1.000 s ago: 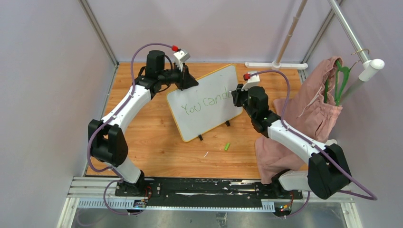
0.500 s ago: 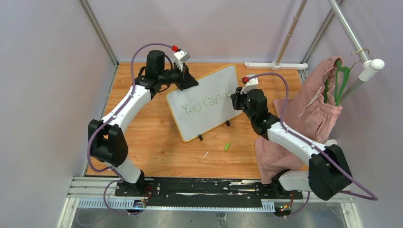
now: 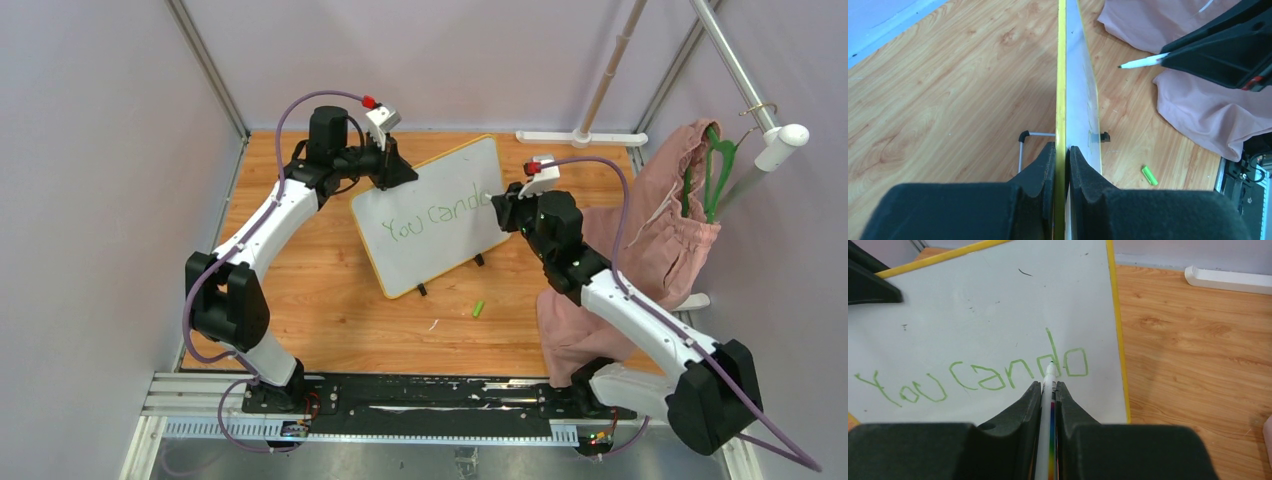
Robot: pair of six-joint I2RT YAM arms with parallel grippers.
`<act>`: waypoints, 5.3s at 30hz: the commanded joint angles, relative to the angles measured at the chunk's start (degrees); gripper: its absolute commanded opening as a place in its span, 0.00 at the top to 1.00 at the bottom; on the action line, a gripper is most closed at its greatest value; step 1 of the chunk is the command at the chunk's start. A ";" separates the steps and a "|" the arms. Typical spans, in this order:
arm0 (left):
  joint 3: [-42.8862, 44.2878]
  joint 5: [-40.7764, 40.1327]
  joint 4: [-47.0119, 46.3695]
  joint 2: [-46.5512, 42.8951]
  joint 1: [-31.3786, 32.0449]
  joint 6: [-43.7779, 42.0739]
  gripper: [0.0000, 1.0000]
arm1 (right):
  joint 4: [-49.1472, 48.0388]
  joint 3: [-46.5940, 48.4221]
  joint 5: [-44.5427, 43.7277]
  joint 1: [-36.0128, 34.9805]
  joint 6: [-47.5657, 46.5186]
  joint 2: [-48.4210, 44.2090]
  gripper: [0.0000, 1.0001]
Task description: Write a sentence on the whiteboard
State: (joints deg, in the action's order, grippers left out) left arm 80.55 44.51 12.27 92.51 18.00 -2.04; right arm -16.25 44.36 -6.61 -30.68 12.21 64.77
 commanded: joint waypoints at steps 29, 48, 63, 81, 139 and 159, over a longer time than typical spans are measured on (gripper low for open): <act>-5.21 -11.13 -0.09 -1.64 1.42 -3.49 0.55 | -3.32 -7.36 14.41 -10.87 -1.77 -6.54 1.00; -11.21 -8.32 -10.11 -4.53 -1.01 0.78 0.53 | -7.72 -6.30 11.64 -21.62 -10.07 4.74 1.00; -12.62 -5.77 -11.99 -4.71 -1.04 1.82 0.60 | -9.48 -2.97 8.62 -23.76 -11.94 12.83 1.00; -12.83 -4.39 -12.01 -3.74 -0.95 4.28 0.68 | -21.28 -4.63 -3.75 -27.77 -15.19 15.58 1.00; -13.04 -4.30 -12.02 -4.41 -0.17 4.42 0.72 | -17.21 -9.29 -8.12 -30.93 -10.27 13.98 1.00; -13.08 -4.25 -12.01 -4.41 0.02 4.25 0.82 | -23.63 -4.00 -8.30 -29.45 -8.14 17.14 1.00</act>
State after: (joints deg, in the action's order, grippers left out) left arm 69.36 39.03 -3.20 87.90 16.36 1.32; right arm -36.86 38.63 -13.56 -60.69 2.57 81.01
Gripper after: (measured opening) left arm 0.232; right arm 0.170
